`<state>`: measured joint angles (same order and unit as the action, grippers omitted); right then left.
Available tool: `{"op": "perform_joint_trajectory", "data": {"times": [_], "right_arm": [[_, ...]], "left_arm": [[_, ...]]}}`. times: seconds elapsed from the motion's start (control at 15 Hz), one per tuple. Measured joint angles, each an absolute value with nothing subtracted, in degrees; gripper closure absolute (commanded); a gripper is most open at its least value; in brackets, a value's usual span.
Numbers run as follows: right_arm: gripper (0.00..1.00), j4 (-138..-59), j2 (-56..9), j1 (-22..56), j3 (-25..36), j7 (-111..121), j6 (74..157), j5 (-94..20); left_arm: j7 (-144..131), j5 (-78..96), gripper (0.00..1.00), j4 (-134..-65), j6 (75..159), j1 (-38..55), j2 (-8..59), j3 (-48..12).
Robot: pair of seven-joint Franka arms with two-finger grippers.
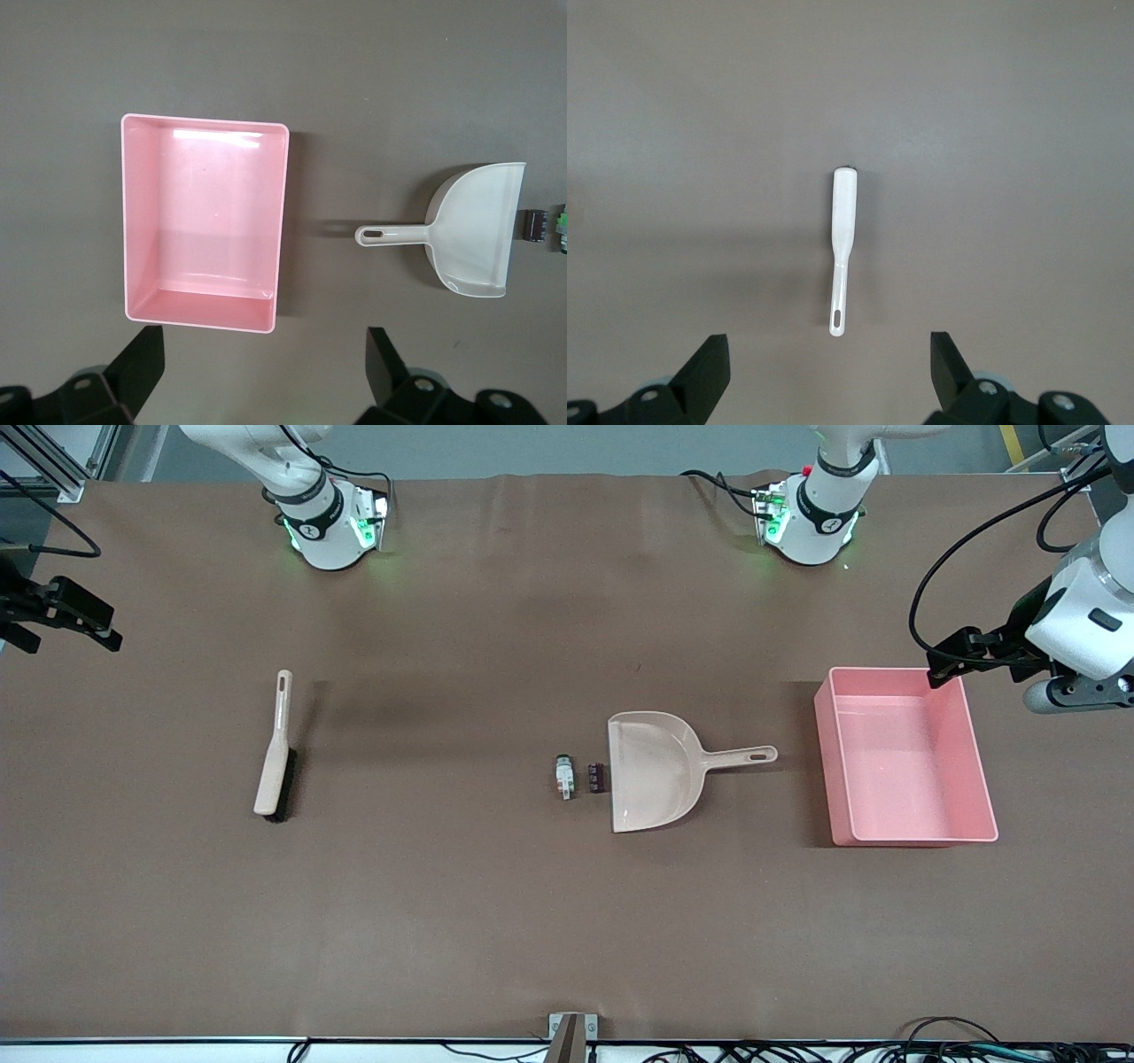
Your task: Clean e-waste and dump in bin
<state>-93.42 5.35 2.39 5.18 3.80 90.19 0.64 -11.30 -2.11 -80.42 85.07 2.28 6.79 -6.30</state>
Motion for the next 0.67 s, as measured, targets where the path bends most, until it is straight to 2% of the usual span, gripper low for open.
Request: {"op": "perform_joint_trajectory", "data": {"times": [0.47, 0.67], "right_arm": [[0.00, -93.4, 5.0, 2.4, 5.2, 3.8, 91.0, 0.6], [0.00, -93.7, 2.6, 2.4, 5.3, 3.8, 91.1, 0.6]], "left_arm": [[-11.3, -2.1, 0.00, -80.6, 85.1, 2.2, 6.8, -6.2], [-9.9, -2.1, 0.00, -80.7, 85.1, 2.2, 6.8, -6.3]]}}
